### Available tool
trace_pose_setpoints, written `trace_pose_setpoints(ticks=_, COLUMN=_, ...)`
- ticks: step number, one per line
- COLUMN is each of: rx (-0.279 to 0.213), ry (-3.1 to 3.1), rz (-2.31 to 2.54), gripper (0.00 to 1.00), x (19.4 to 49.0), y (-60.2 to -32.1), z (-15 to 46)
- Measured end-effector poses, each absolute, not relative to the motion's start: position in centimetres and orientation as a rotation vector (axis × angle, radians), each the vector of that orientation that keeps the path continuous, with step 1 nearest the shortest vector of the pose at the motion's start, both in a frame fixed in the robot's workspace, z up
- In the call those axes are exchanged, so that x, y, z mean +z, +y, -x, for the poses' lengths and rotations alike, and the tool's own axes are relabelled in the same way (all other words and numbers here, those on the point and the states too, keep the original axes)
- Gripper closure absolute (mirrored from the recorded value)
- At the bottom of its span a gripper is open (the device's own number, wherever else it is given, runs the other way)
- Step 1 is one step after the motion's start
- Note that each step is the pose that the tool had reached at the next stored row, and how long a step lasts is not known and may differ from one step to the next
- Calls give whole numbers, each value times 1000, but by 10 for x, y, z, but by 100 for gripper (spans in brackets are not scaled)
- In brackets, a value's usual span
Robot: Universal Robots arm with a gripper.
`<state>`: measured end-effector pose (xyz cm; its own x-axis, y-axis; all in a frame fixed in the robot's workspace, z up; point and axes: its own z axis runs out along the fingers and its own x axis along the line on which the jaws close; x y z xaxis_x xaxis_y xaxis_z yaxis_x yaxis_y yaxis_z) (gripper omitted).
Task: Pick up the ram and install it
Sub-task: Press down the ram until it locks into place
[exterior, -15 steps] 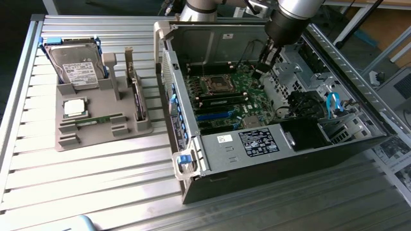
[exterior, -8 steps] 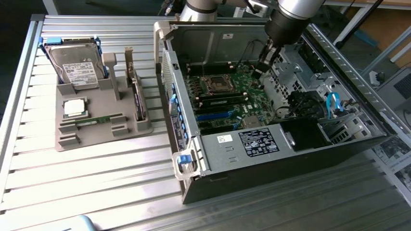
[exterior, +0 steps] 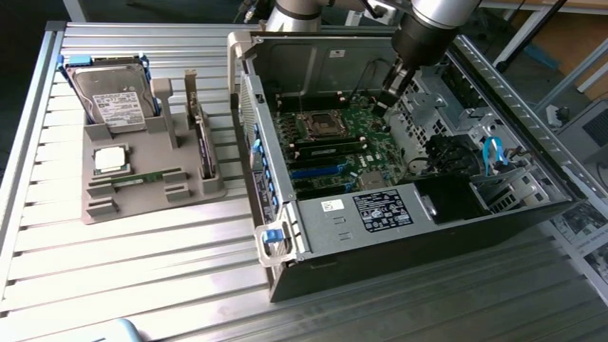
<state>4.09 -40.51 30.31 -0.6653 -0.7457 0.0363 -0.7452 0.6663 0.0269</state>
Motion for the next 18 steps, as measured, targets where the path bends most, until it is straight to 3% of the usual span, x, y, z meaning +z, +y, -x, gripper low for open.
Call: trace_pose_setpoints(ticks=18, rx=-19, ry=-2897, rz=-1097, gripper=89, x=303, y=-405, z=-41)
